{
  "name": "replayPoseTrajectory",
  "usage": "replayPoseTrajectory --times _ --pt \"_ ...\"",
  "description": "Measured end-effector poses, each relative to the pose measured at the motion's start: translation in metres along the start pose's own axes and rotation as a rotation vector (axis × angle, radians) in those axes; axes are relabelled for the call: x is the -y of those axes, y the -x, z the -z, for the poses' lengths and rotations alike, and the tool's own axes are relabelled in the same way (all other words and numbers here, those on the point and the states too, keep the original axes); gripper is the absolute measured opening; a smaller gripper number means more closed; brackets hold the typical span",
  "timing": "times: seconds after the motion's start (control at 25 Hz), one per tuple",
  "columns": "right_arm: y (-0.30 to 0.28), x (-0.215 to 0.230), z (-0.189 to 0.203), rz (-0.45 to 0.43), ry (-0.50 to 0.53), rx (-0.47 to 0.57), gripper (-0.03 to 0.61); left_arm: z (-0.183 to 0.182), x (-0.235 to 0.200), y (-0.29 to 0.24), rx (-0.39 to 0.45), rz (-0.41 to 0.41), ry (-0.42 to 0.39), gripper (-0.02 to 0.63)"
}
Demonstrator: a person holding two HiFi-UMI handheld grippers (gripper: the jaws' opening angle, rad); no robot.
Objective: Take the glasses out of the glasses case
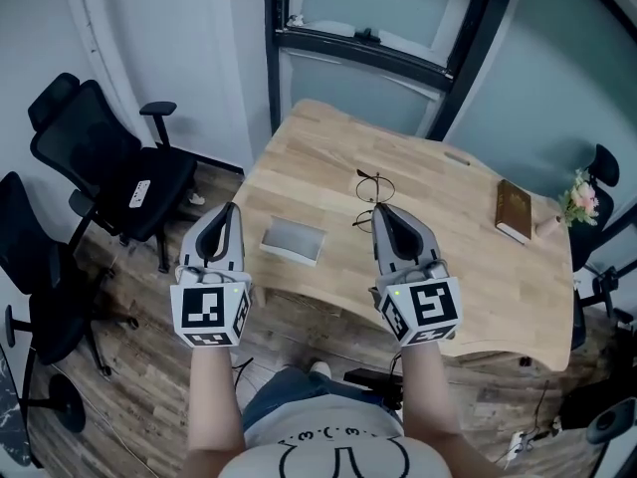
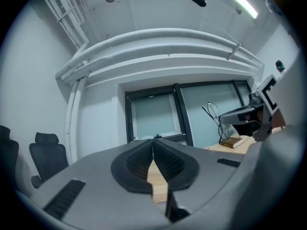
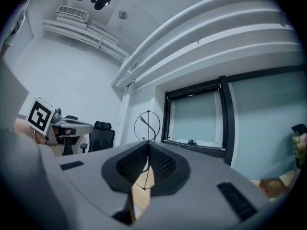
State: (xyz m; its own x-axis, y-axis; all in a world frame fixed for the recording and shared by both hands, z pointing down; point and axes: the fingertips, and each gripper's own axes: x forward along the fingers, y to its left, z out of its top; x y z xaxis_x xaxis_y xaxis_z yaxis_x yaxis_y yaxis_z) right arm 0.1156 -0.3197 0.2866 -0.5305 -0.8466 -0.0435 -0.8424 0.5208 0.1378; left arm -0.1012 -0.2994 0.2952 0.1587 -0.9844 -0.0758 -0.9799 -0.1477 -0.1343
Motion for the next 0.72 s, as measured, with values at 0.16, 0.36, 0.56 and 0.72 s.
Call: replayPoseTrajectory --times 0.16,0.36,0.56,0.72 --pt "0.001 0.002 -0.015 0.026 0.011 0.016 0.018 -0.011 -0.006 -0.004 0.014 0.008 0.001 0.017" --pt "0.003 0.003 -0.034 0.062 0.03 0.034 0.018 -0.028 -0.015 -0.01 0.052 0.029 -0.004 0.017" --pt "0.003 0.001 -0.041 0.075 0.004 0.045 0.02 -0.039 -0.017 -0.013 0.08 0.054 -0.016 0.017" --pt "0.005 -0.002 -0.043 0.088 -0.005 0.054 0.02 -0.043 -0.017 -0.009 0.095 0.067 -0.023 0.017"
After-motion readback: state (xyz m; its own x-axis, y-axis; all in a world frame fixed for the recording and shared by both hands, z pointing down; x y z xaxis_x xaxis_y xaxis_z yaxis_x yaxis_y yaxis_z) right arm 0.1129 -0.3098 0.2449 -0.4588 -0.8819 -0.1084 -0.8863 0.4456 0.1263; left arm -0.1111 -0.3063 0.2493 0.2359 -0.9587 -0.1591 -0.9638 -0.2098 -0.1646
